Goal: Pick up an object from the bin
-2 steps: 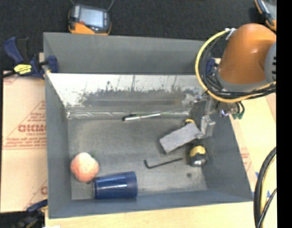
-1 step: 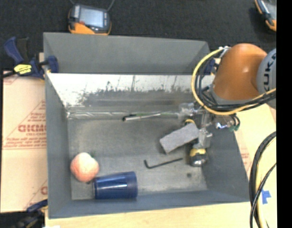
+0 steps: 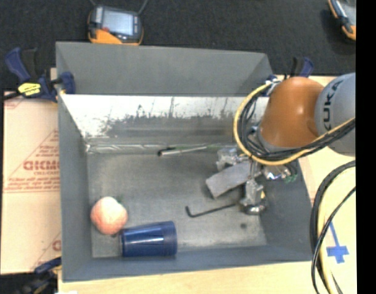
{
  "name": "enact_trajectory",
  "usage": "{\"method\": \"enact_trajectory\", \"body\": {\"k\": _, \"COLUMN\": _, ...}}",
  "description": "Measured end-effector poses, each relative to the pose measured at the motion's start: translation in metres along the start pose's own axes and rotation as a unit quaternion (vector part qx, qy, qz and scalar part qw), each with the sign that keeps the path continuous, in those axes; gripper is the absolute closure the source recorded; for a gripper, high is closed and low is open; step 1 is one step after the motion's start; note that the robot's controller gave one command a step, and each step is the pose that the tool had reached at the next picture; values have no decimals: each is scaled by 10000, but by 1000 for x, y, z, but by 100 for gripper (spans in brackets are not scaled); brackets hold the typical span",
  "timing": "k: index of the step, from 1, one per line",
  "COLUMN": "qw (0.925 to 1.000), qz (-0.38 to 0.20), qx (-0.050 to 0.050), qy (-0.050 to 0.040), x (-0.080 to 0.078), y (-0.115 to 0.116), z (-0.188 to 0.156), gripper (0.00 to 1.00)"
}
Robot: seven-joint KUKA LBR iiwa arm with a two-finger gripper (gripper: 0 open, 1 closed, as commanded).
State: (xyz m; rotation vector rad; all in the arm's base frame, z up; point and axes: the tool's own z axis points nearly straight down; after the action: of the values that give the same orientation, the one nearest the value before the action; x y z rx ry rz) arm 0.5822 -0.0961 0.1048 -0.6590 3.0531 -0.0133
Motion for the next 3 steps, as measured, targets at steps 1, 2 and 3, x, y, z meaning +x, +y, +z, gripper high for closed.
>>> {"method": "enact_trajectory", "body": {"k": 1, "qw": 9884, "qz": -1517, "qx": 27, "qy": -31, "x": 20, "y": 22, "z": 0, "gripper": 100}}
{"method": "enact_trajectory", "body": {"k": 2, "qw": 9884, "qz": -1521, "qx": 28, "qy": -31, "x": 20, "y": 22, "z": 0, "gripper": 100}}
{"method": "enact_trajectory", "body": {"k": 3, "qw": 9509, "qz": -3093, "qx": 45, "qy": -46, "x": 35, "y": 13, "z": -117, "gripper": 100}}
